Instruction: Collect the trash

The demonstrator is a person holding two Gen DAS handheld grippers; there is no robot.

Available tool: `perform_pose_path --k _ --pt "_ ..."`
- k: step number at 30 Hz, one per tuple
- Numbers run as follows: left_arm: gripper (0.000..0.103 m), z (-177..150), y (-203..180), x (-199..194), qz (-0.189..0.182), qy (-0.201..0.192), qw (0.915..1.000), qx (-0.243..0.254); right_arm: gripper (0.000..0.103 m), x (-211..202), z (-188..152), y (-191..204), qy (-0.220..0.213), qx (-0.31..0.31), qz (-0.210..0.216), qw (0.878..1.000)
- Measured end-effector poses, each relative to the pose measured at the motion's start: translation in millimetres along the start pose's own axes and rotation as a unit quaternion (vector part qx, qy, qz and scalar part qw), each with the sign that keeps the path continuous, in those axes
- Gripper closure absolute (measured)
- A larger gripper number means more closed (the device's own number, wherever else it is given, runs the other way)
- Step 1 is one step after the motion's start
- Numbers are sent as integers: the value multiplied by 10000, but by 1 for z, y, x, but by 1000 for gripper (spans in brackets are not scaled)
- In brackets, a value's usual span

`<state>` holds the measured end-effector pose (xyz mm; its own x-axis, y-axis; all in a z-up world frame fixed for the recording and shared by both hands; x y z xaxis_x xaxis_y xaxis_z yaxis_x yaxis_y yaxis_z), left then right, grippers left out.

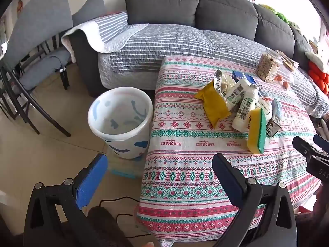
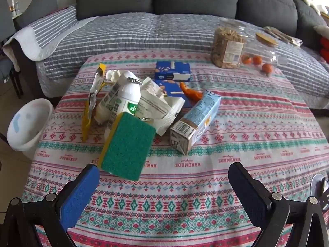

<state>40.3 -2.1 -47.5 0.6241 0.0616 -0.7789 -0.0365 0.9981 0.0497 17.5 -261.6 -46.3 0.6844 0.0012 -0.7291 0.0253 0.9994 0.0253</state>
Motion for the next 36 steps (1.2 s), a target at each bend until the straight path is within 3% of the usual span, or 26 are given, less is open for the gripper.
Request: perform_pose_path --k 36 --pt "0 -1 6 -2 121 -82 9999 -16 0 3 5 13 115 9 71 9999"
Point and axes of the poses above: each gripper's, at about its wrist camera, not at the fingertips, and x roughly the way its jaws point, y to its left, z to its top, the point moved 6 cm from there along x, roughly the way its jaws point, and after that the axes turned 3 degrees about z, right-handed, at the moved point
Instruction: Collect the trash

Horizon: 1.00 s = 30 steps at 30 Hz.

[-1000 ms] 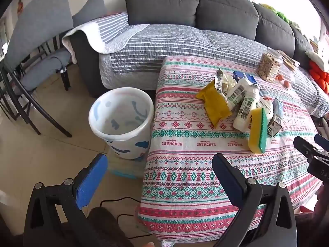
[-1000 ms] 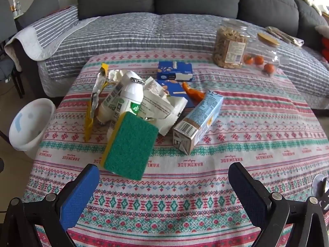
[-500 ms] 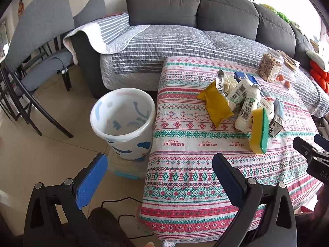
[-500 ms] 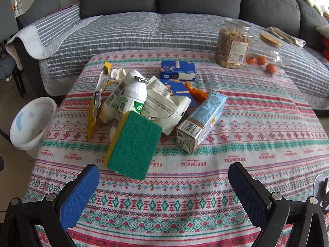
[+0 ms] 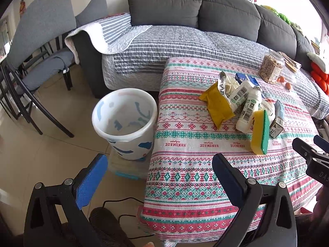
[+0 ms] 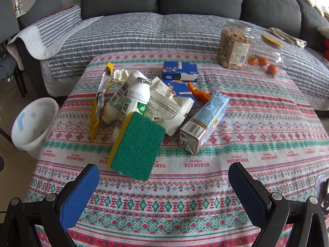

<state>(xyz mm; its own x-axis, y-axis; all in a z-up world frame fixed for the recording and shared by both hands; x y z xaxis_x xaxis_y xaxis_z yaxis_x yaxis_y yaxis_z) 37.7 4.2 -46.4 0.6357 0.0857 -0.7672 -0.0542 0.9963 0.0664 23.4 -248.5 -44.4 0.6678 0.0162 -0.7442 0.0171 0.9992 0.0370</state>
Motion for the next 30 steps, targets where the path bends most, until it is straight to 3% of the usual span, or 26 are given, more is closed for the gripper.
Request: perform_pose_path --k 30 --pt "0 0 3 -3 2 -25 10000 -39 0 -1 0 -1 4 56 26 10000"
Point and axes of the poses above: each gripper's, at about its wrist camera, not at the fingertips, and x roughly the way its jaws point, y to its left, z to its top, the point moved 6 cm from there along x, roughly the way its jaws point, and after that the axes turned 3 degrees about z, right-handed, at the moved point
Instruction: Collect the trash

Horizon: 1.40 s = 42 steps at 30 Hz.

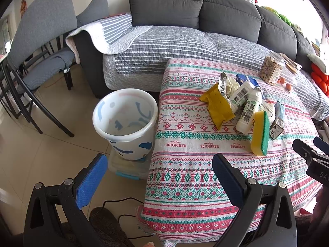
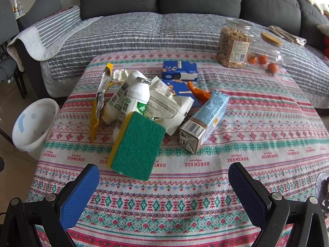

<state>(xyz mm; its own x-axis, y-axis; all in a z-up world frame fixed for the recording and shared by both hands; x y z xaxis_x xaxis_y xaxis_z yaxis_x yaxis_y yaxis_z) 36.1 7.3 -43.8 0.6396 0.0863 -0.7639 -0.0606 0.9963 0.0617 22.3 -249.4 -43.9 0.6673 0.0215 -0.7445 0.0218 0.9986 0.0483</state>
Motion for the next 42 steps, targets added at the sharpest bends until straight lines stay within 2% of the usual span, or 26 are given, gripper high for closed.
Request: perform_pose_path --k 32,42 --pt "0 1 -1 -1 -6 -7 10000 -10 0 0 2 2 11 15 13 10000" --pt "0 5 -11 3 -81 131 9999 22 0 1 6 -5 106 15 48 9999"
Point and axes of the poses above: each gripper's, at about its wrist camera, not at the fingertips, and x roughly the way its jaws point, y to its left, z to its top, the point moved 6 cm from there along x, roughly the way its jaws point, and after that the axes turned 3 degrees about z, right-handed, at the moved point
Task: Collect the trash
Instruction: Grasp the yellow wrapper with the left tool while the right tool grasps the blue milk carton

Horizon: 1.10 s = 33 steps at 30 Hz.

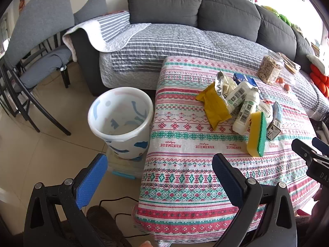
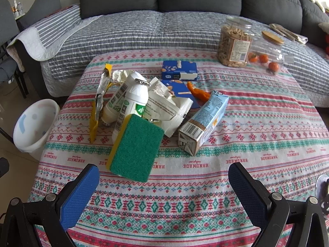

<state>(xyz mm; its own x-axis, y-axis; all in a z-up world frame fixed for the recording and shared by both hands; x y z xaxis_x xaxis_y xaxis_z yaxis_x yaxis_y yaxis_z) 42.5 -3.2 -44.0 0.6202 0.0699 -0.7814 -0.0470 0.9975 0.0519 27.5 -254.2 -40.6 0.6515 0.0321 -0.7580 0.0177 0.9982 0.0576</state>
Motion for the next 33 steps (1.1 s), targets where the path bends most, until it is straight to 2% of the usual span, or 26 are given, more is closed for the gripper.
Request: perform_pose_path --k 6,10,15,17,21,23,28,33 --pt "0 11 -10 9 -68 135 9998 121 0 8 16 -23 314 278 88 9991" --pt "0 27 -24 22 -273 233 9987 353 0 20 34 -47 454 445 -42 9980" --pt "0 46 -49 56 -697 676 9926 726 0 50 45 -72 973 534 -50 9938" --pt "1 55 -57 74 -876 840 9906 638 0 64 48 -86 1056 660 -146 9921" --pt "1 67 -64 106 -1253 1172 9850 197 0 88 49 -105 1353 1187 140 9836" --pt "5 71 -67 122 -1418 1324 9810 -15 0 99 50 -112 1428 1397 173 9797" --pt "16 82 -78 151 -1619 1512 9747 -308 13 118 52 -114 1589 1684 301 9724" --pt "29 88 -93 171 -1754 1592 9707 -405 35 133 51 -115 1654 1754 196 9703"
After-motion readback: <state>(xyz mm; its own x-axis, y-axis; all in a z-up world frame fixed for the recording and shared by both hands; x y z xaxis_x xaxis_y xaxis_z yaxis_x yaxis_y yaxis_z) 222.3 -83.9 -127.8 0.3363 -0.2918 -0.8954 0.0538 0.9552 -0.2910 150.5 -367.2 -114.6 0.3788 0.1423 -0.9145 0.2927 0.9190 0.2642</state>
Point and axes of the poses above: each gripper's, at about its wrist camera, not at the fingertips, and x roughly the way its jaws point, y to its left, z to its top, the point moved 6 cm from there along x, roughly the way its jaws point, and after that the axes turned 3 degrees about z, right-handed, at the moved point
